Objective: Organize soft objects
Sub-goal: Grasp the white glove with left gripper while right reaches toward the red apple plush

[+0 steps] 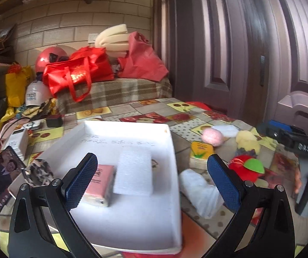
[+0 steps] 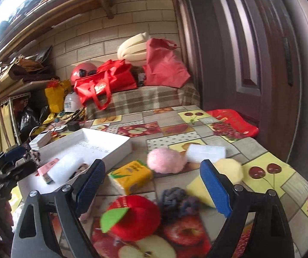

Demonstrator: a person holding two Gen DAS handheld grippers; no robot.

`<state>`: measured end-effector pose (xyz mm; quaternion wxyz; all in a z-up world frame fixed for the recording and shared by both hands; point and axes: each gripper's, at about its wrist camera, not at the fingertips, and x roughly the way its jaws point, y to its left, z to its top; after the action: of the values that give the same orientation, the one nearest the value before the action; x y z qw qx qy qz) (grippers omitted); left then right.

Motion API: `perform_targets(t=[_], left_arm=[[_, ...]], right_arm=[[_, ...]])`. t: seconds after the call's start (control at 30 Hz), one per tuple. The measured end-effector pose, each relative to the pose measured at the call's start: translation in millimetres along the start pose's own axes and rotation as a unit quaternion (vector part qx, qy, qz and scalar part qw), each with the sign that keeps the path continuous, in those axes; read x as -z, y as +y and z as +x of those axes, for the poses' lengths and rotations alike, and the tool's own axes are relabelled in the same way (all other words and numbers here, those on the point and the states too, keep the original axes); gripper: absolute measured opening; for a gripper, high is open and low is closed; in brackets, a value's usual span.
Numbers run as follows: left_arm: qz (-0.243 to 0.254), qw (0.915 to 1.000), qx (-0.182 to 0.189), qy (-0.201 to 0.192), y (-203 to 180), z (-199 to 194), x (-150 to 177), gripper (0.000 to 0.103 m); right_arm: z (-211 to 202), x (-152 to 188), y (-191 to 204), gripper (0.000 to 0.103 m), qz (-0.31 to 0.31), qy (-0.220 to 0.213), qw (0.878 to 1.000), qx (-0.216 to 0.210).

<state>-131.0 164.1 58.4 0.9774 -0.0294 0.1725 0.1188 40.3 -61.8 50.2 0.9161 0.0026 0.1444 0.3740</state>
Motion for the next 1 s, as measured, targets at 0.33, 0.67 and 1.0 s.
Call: perform_targets(t=[0.33, 0.67, 1.0], left_arm=[[0.094, 0.9869, -0.007, 0.131, -85.8, 43.7, 9.4, 0.051], [0.132, 0.9672, -0.048, 0.211, -95.7, 76.1, 28.4, 0.048], [0.136, 0.9724, -0.034, 0.187, -98.9, 65.9, 25.2, 0.033]], right_arm=[[0.8, 3.1, -52.1, 0.09, 0.106, 0.003, 0.994, 0.023], [1.9, 5.1, -64.0, 0.09, 0.13, 0.009, 0.991, 0.009], [-3.3, 1.9, -60.6, 0.09, 0.117, 0.013, 0.993, -0.028]])
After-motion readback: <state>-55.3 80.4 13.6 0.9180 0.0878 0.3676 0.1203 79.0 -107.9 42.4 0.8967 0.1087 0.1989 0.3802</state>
